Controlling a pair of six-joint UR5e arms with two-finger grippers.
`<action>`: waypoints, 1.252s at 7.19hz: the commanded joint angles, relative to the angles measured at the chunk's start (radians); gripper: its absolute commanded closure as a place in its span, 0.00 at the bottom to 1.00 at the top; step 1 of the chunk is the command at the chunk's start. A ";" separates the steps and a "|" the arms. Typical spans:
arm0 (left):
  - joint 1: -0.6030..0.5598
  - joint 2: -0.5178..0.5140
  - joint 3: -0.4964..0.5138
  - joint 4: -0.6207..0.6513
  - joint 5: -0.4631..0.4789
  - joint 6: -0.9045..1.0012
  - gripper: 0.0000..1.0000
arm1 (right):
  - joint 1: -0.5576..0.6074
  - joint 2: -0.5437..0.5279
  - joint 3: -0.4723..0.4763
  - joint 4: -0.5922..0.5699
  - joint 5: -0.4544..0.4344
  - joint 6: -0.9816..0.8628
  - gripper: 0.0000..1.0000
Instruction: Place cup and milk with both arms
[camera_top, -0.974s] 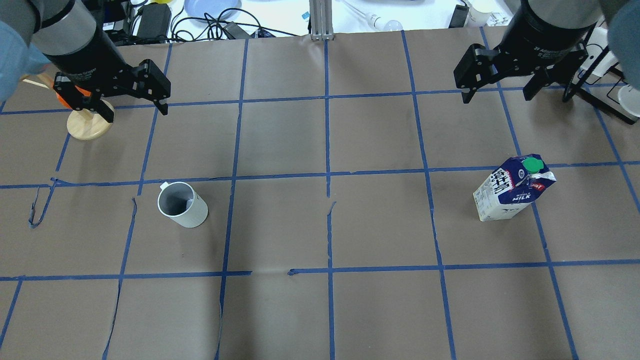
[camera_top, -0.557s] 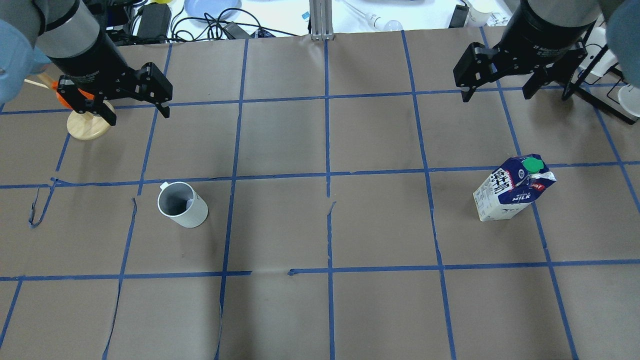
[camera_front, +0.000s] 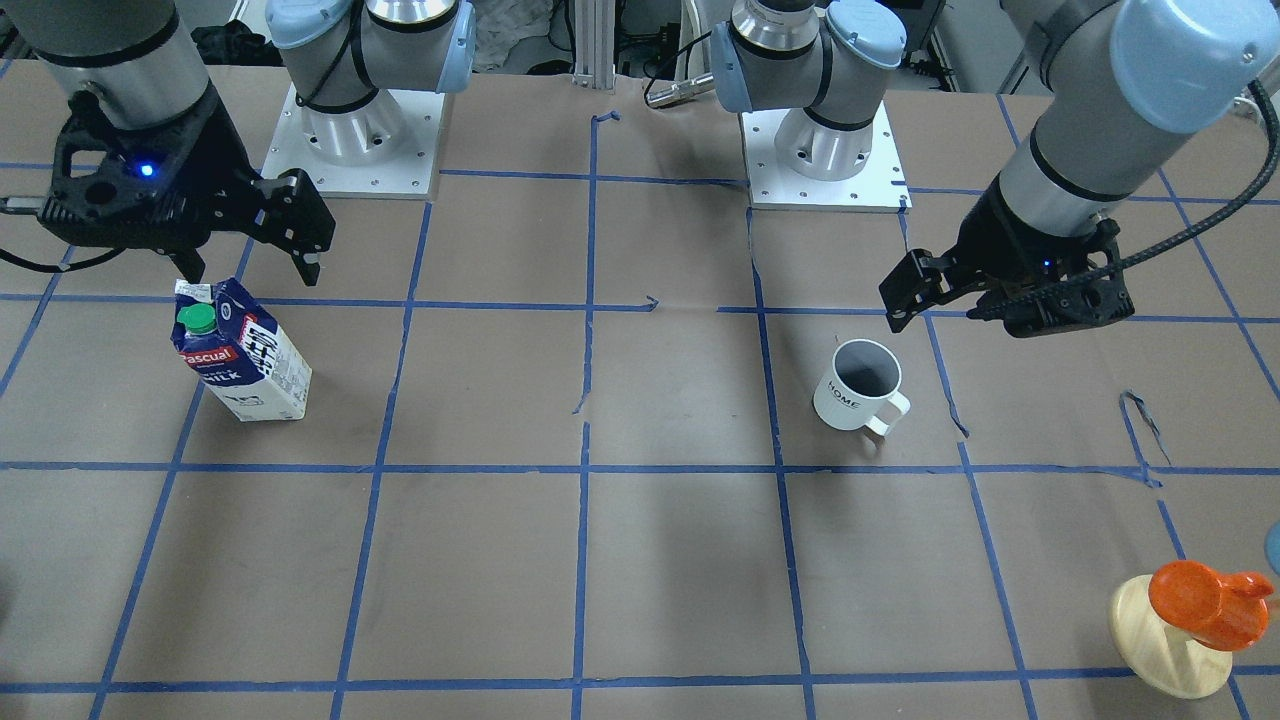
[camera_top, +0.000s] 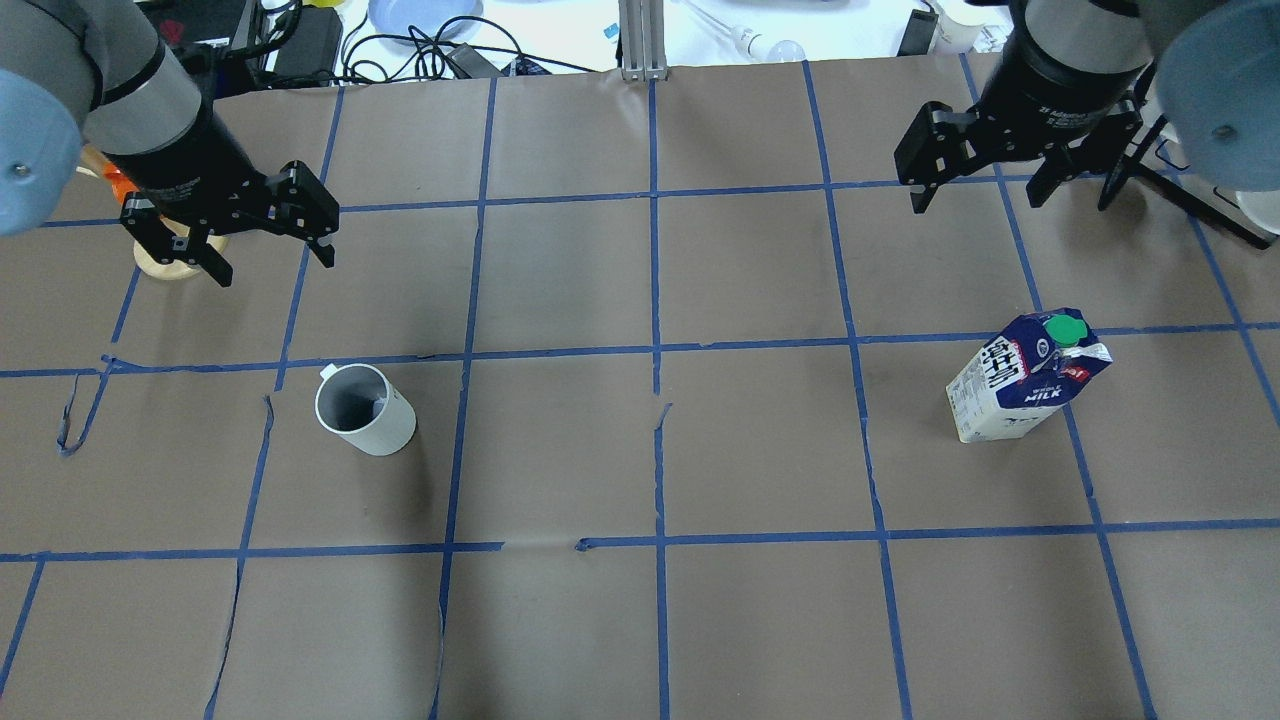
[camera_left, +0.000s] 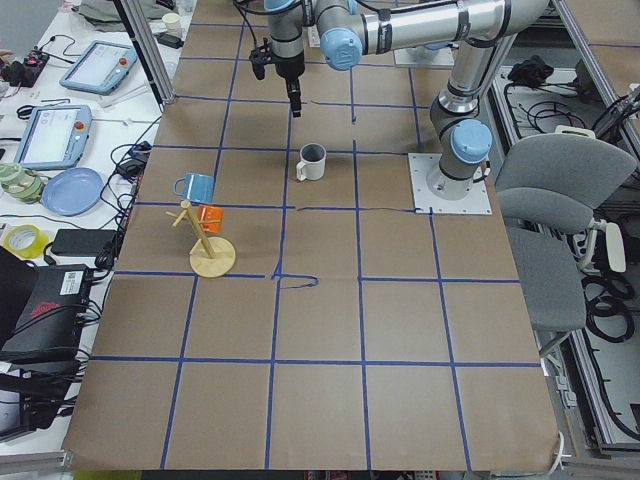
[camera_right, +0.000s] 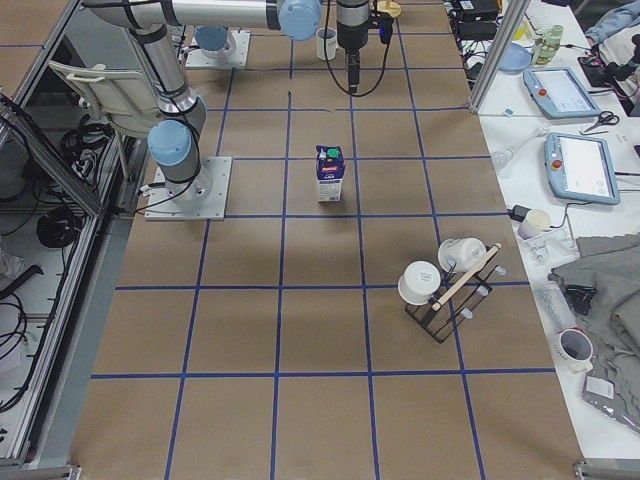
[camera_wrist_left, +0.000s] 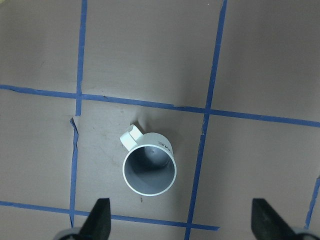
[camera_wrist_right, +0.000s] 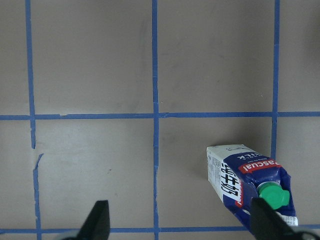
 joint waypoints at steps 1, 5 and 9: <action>0.084 -0.004 -0.088 0.047 -0.001 0.002 0.00 | -0.001 0.029 0.004 -0.001 -0.039 0.000 0.00; 0.089 -0.026 -0.338 0.276 -0.009 0.001 0.00 | -0.003 0.037 -0.048 -0.002 -0.024 0.007 0.00; 0.090 -0.090 -0.360 0.315 -0.009 -0.002 0.00 | 0.005 0.030 -0.094 -0.031 -0.006 0.001 0.00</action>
